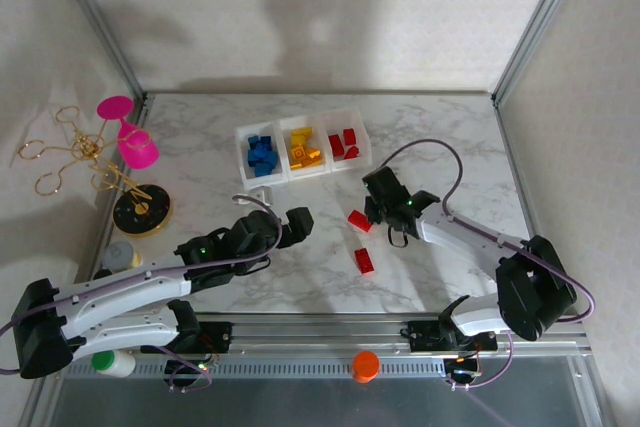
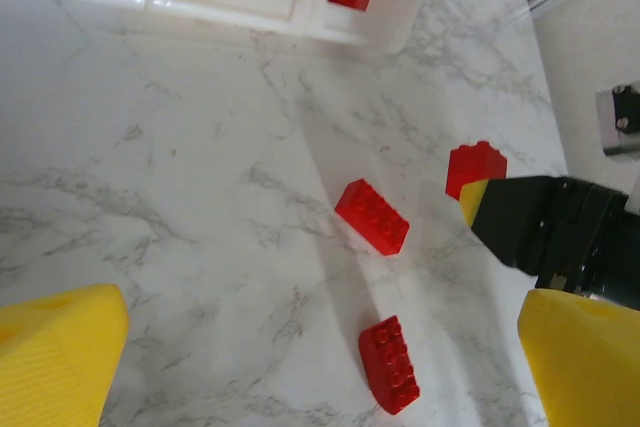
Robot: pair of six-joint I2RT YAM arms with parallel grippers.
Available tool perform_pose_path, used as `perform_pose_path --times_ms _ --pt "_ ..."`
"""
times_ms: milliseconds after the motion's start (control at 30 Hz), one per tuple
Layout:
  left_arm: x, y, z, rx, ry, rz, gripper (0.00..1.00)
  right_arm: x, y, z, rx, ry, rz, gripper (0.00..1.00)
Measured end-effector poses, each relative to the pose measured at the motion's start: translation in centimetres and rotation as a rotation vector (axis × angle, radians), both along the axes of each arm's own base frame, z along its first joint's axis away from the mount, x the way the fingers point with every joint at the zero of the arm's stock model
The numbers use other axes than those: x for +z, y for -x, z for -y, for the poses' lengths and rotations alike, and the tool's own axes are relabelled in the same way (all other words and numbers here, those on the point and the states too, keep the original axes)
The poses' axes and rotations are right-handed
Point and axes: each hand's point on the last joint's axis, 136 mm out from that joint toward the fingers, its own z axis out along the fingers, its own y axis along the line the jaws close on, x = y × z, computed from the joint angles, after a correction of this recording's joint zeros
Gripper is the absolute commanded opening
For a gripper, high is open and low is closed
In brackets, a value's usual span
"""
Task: Sort the legos into containers by color
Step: Pick up the lego from the center of the table, then place the lego in the container.
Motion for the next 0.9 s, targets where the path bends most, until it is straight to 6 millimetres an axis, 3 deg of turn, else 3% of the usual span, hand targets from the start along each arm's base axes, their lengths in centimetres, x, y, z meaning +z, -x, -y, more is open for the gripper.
perform_pose_path --times_ms 133,233,400,633,733,900 --pt "1.9 -1.0 -0.4 0.025 0.008 0.024 1.0 2.9 -3.9 -1.3 0.004 -0.024 0.078 0.3" --pt "3.5 -2.0 -0.5 0.043 0.016 0.044 1.0 3.9 -7.2 -2.9 0.026 -0.027 0.121 0.3" --pt "5.1 -3.1 -0.7 0.06 0.019 0.067 1.0 3.9 -12.8 -5.6 0.063 -0.019 0.161 0.32" --pt "3.8 -5.1 -2.2 0.114 -0.008 0.031 1.0 2.3 -20.5 -7.1 0.068 -0.01 0.186 0.46" --pt "4.2 -5.4 -2.4 0.12 -0.008 0.026 1.0 1.1 -22.7 -7.4 0.07 0.0 0.184 0.54" --pt "5.9 -5.7 -2.2 0.122 0.02 0.043 1.0 0.4 -22.6 -7.5 0.09 0.002 0.163 0.59"
